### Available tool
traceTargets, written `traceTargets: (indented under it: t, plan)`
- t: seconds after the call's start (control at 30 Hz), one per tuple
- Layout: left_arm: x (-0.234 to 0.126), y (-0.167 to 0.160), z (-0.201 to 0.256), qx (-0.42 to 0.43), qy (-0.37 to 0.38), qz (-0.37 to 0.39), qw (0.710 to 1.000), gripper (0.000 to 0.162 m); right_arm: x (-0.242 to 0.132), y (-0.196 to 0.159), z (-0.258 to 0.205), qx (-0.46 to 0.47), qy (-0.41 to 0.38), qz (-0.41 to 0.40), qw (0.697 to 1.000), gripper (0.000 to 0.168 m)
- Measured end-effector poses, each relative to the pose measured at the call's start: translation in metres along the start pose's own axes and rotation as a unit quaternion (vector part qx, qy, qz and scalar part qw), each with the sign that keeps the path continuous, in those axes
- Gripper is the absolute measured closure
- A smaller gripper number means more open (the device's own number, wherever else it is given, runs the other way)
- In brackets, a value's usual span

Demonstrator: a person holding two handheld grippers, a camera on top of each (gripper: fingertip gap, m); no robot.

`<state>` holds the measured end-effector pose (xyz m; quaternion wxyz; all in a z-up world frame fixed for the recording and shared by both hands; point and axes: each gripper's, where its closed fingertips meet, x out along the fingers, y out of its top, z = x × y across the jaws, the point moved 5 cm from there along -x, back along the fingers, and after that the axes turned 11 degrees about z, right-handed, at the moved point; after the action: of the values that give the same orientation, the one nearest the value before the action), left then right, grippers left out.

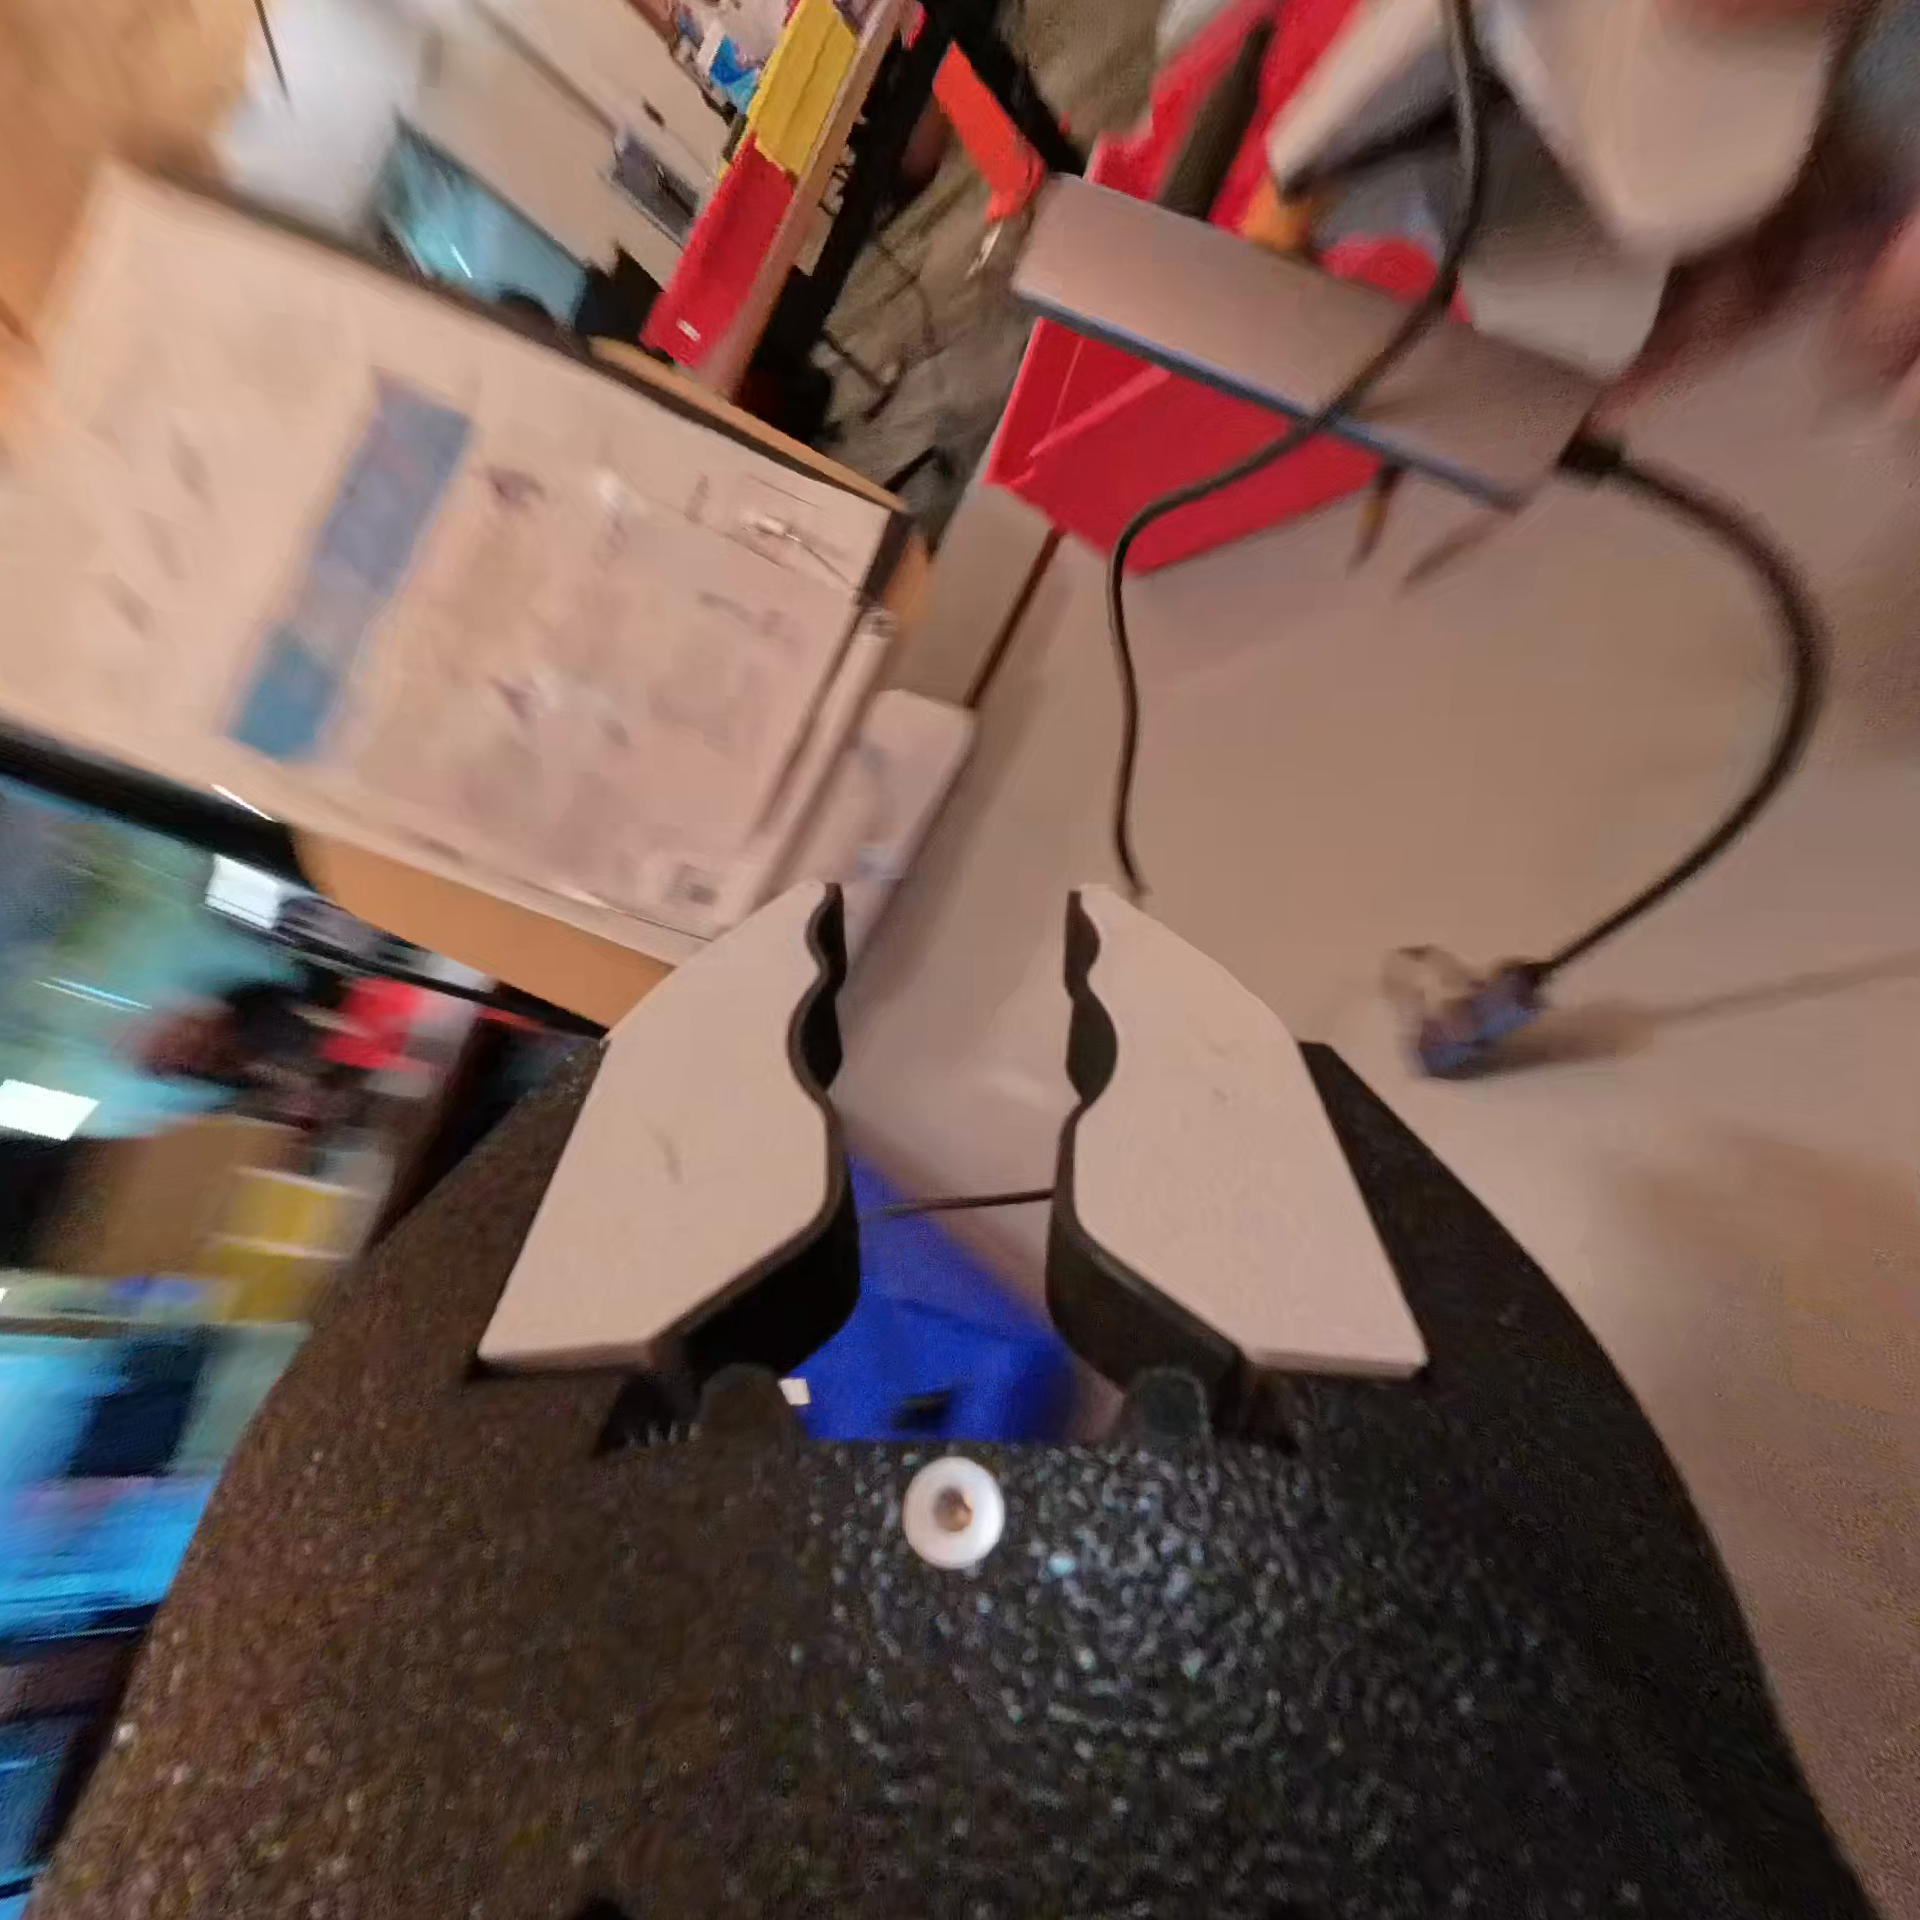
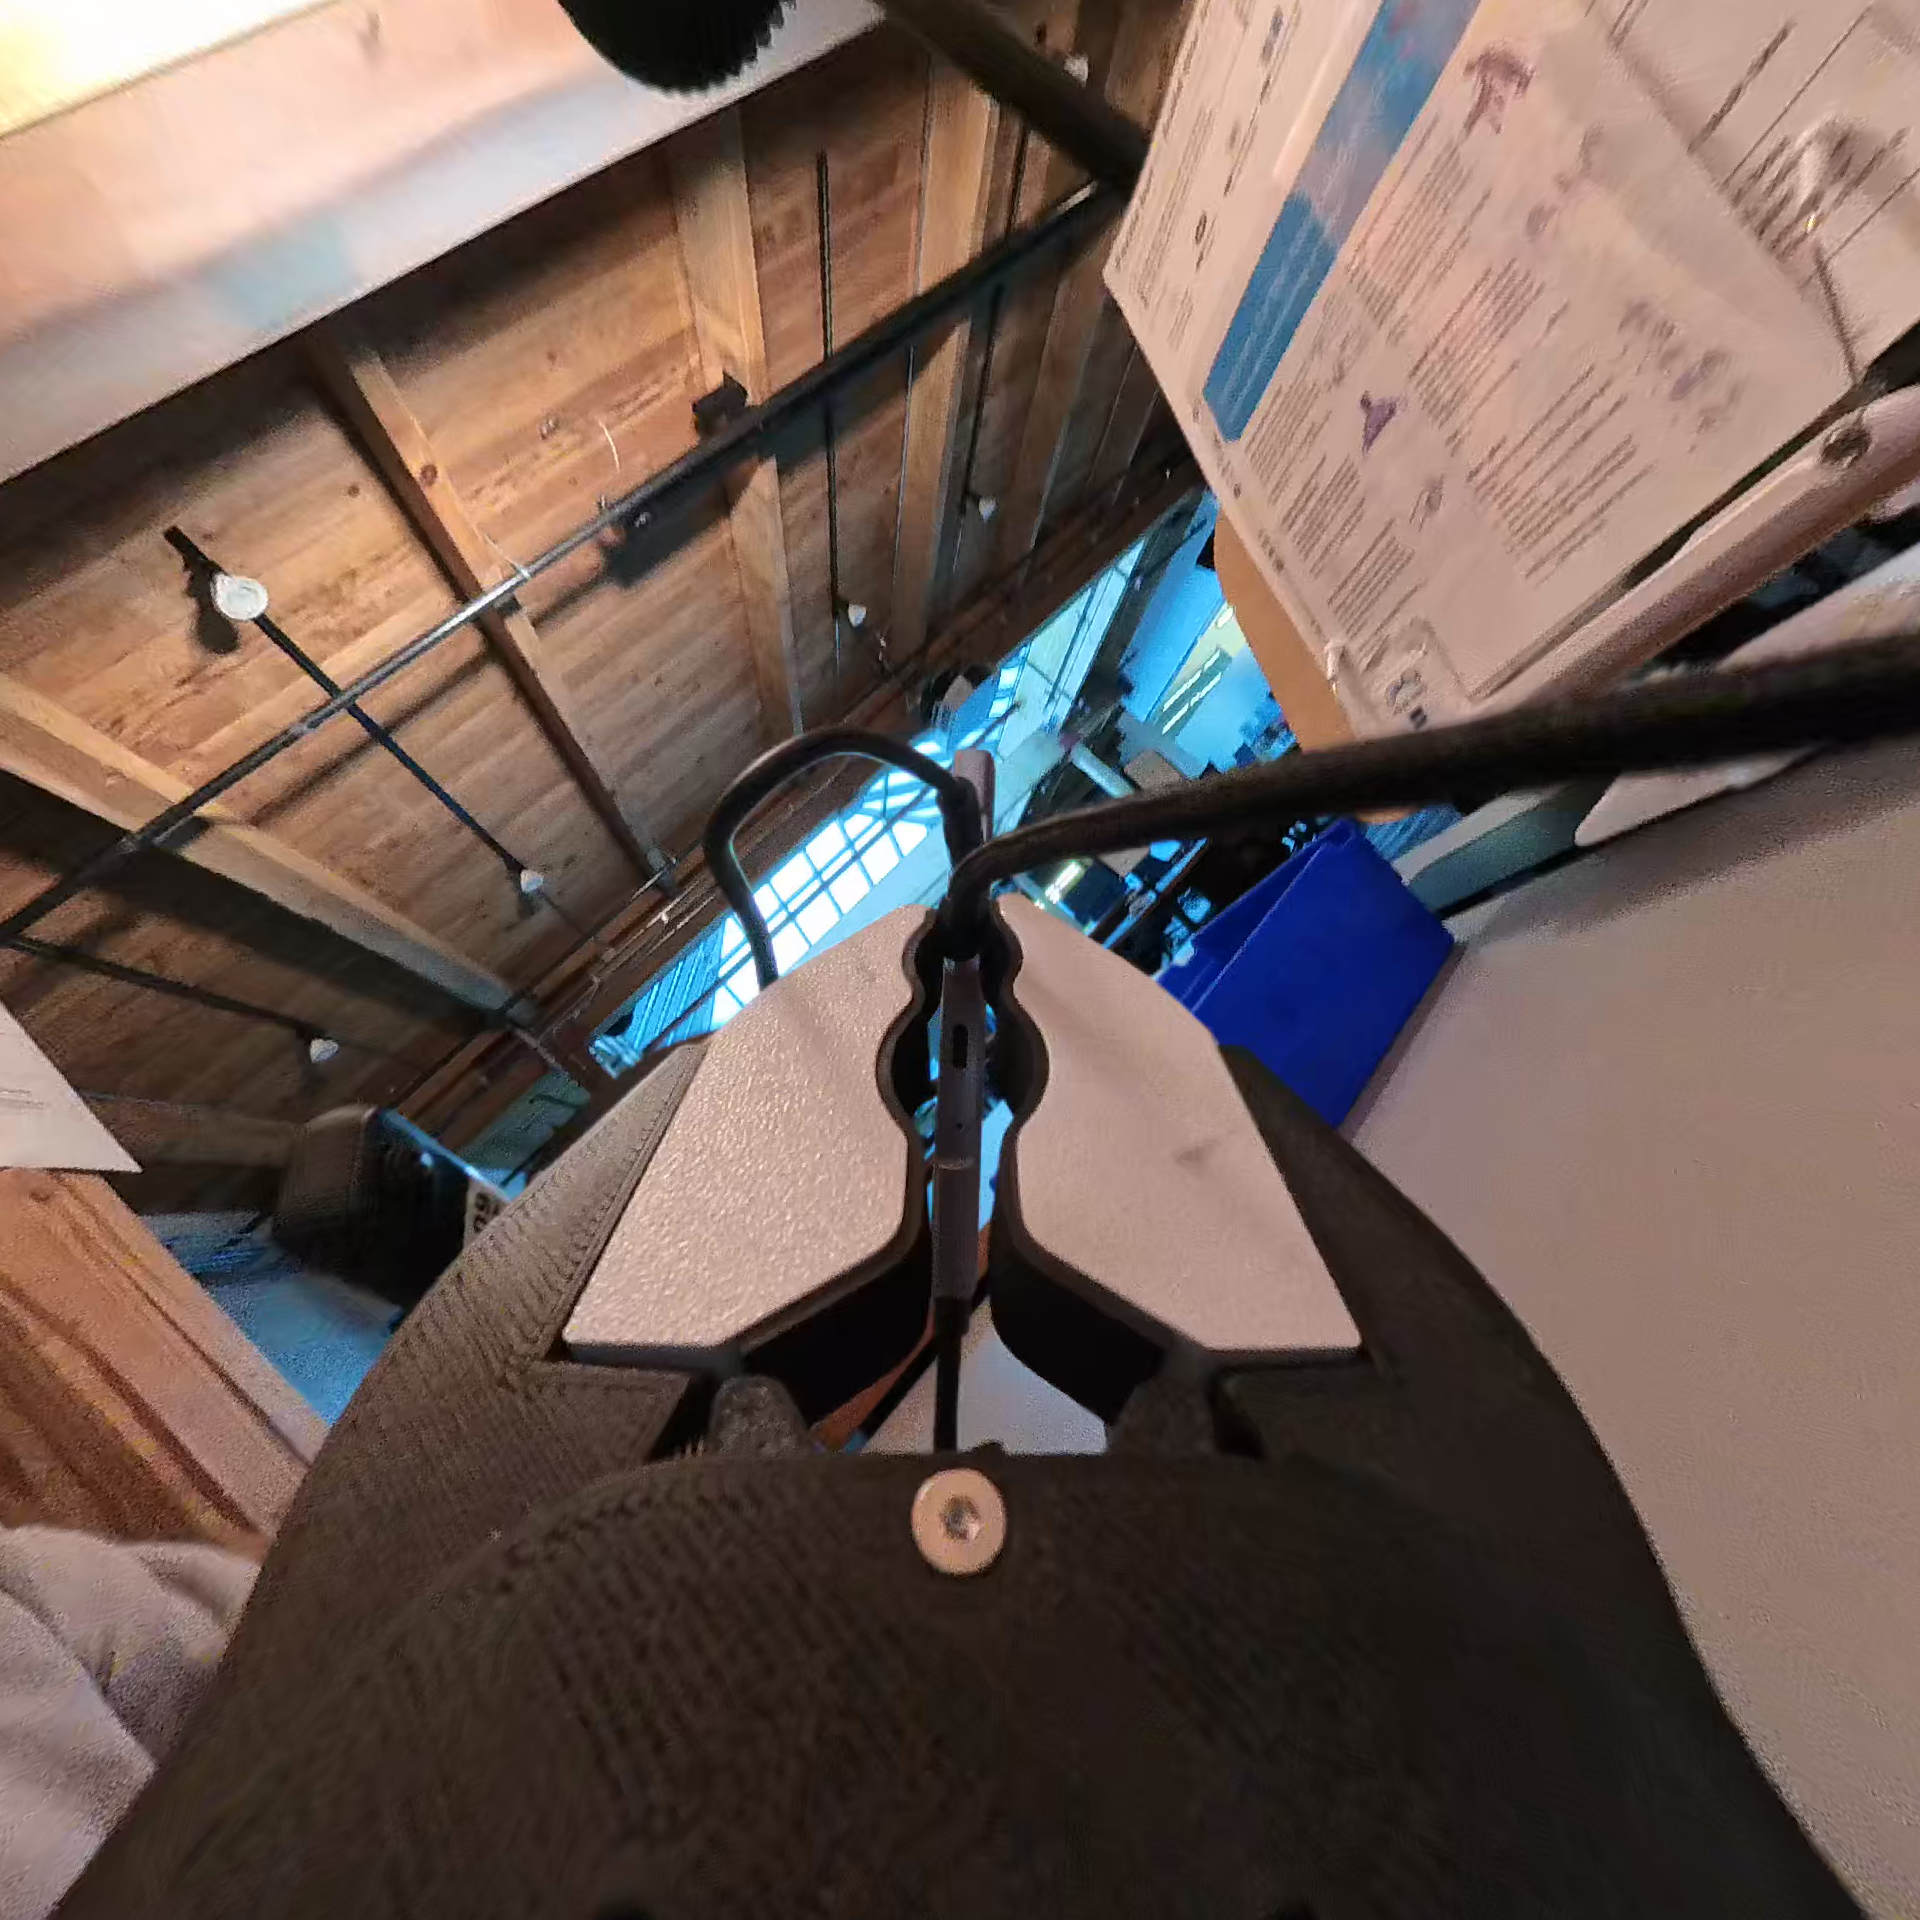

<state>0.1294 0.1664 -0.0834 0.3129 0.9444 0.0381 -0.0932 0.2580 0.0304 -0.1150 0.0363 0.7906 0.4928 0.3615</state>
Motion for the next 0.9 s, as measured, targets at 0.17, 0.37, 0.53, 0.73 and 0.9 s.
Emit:
traceTargets:
  t: [0.17, 0.37, 0.53, 0.73, 0.9]
  plan:
    - [-0.026, -0.013, 0.016, -0.298, 0.012, 0.094, 0.95, 0.116, 0.001, 0.033, -0.021, -0.041, 0.001, 0.038, 0.998, 0.162]
    - [-0.037, -0.071, 0.033, -0.217, 0.155, -0.027, 0.963, 0.106, -0.001, 0.066, -0.062, -0.071, 0.043, 0.043, 0.996, 0.161]
    - [-0.029, -0.122, 0.015, -0.179, 0.11, -0.114, 0.971, 0.1, -0.01, 0.063, -0.059, -0.078, 0.026, 0.023, 0.996, 0.162]
    - [-0.008, -0.157, 0.015, -0.158, 0.124, -0.173, 0.964, 0.157, -0.013, 0.059, -0.056, -0.066, 0.022, 0.025, 0.997, 0.162]
    - [-0.009, -0.161, 0.01, -0.174, 0.157, -0.147, 0.961, 0.162, -0.017, 0.062, -0.054, -0.058, 0.021, 0.024, 0.998, 0.161]
